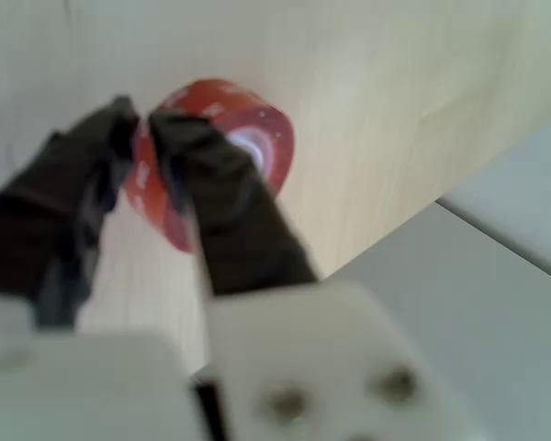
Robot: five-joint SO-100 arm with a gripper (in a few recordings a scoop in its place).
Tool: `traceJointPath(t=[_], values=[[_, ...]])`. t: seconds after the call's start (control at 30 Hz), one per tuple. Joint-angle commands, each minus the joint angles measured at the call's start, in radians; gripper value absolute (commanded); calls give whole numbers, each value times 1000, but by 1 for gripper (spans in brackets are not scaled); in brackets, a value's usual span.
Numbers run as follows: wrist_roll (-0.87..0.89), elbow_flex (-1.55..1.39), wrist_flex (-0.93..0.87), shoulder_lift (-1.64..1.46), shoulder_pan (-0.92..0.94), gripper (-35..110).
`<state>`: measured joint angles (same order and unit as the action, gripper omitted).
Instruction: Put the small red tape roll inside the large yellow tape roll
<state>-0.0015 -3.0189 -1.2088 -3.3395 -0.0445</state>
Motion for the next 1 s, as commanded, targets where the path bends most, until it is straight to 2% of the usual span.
traceJointPath(t=[0.0, 0.3, 0.57, 0.8, 0.97], values=[[21, -100, -29, 3, -75, 0], [28, -84, -38, 3, -37, 0], [20, 158, -86, 28, -3, 0], [14, 502, -130, 416, 35, 0], [3, 607, -110, 607, 175, 0]])
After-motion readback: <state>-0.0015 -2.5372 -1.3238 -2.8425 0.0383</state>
